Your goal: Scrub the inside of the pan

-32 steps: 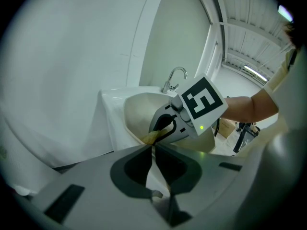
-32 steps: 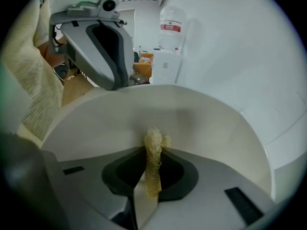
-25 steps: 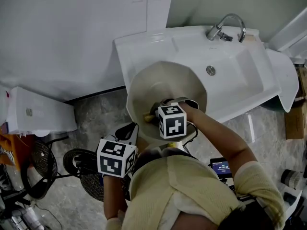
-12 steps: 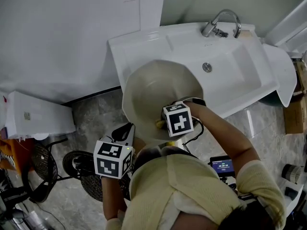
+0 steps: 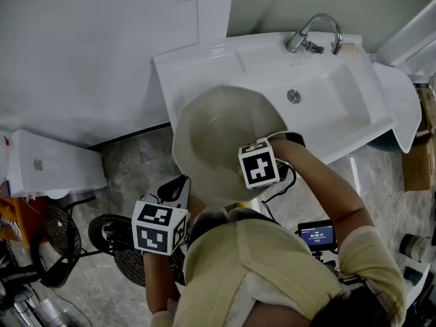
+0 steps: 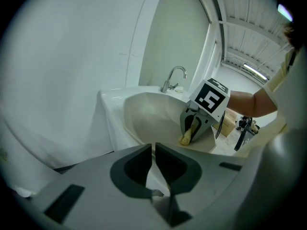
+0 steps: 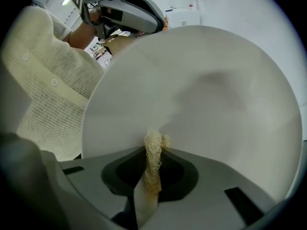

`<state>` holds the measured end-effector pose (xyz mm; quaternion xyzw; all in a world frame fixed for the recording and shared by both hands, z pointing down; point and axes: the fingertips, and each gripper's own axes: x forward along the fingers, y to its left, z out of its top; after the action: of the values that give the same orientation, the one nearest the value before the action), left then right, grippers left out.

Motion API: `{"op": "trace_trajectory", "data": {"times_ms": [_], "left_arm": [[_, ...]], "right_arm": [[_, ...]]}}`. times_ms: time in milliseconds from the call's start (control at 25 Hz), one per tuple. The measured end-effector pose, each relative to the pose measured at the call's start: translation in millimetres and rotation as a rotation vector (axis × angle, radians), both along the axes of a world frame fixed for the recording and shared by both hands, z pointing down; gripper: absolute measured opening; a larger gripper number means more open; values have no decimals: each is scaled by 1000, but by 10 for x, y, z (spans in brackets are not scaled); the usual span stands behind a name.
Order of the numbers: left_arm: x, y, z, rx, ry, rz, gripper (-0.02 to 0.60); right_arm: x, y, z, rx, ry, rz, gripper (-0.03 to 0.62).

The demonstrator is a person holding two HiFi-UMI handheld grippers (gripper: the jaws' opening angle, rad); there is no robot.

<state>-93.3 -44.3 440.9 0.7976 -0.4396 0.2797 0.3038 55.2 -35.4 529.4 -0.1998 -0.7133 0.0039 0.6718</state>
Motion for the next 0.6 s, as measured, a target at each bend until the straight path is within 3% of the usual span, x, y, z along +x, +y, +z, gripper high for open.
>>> {"op": "trace_trajectory", "data": {"times_ms": [600], "left_arm": [[1, 1, -1, -5, 12, -6, 75]], "right_arm": [[234, -548, 50, 227, 143, 86, 74]]}}
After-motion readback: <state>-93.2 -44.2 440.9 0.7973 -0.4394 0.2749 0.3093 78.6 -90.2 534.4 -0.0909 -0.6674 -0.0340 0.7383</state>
